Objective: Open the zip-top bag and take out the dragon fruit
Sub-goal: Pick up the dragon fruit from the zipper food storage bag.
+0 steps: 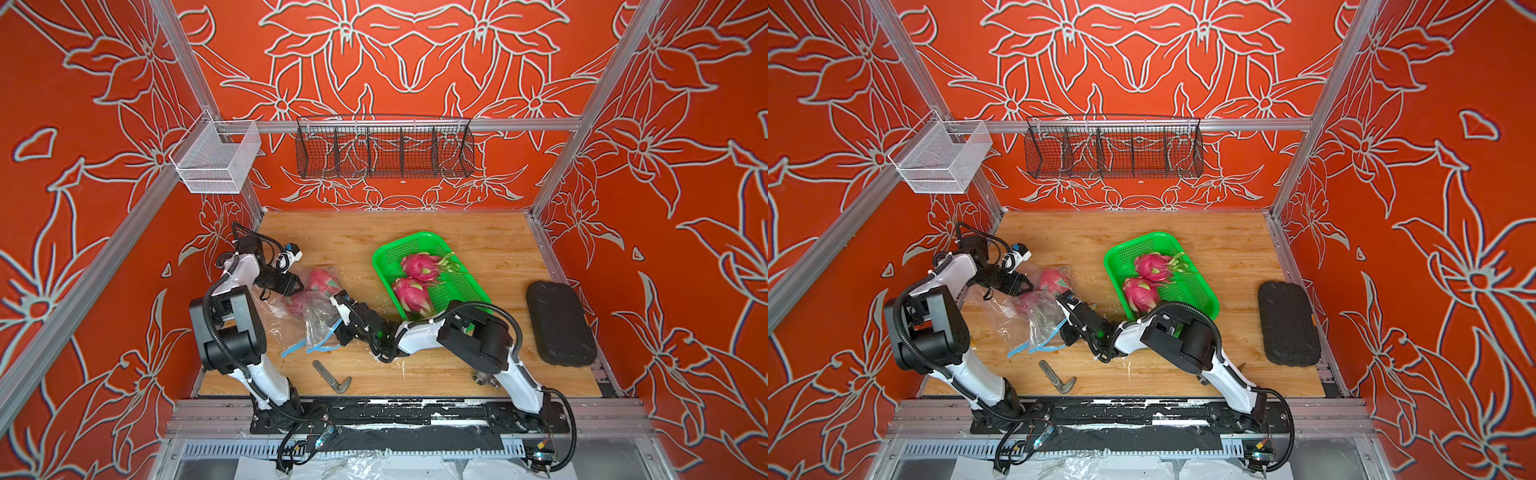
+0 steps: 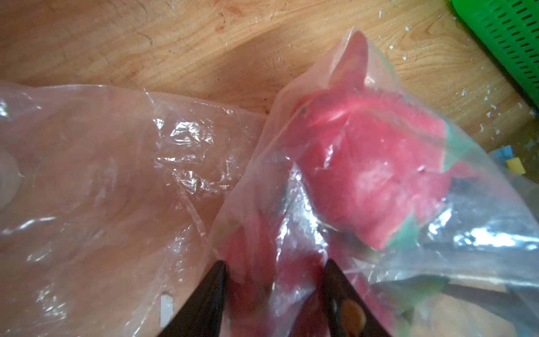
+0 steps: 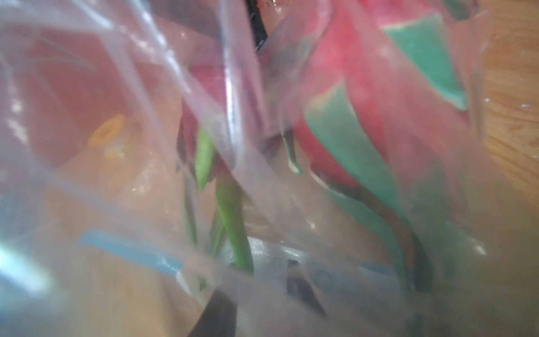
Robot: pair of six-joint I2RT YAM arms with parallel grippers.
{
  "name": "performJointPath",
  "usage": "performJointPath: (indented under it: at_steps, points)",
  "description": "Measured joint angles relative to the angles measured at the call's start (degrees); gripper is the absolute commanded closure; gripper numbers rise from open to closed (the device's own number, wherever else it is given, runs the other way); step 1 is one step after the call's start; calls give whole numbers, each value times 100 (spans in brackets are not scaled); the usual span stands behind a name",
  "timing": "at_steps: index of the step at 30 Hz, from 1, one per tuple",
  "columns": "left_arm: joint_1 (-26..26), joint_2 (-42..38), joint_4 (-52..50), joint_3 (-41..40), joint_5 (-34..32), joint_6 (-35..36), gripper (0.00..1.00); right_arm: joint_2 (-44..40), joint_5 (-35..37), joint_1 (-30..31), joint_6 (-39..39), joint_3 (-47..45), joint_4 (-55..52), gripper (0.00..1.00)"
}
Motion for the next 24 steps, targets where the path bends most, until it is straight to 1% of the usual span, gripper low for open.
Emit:
performJointPath:
  at_steps: [1,2,4,7,10,17,19,20,22,24]
  points:
    - [2,-2,-9,0,-20,9,49,42,76,0,63,136,-103,70]
    - [4,-4,-9,0,-31,17,49,83,125,0,118,262,-181,67]
    - [7,-4,-4,-7,-44,37,49,168,227,0,192,544,-358,56]
    - [7,-11,9,-46,-39,72,49,269,264,37,208,863,-553,48]
    - [7,-26,50,-98,-17,90,49,369,258,92,63,1093,-730,45]
    - [33,-31,173,-214,140,103,50,708,50,273,-175,1593,-1091,43]
    - [39,-39,232,-264,195,127,50,811,2,273,-192,1779,-1217,45]
    - [39,-50,258,-284,205,138,50,874,-7,273,-199,1882,-1266,48]
    - [42,-92,293,-332,214,166,50,1010,-72,267,-205,2083,-1355,59]
    - [42,-133,295,-365,208,190,49,1110,-116,249,-170,2181,-1379,74]
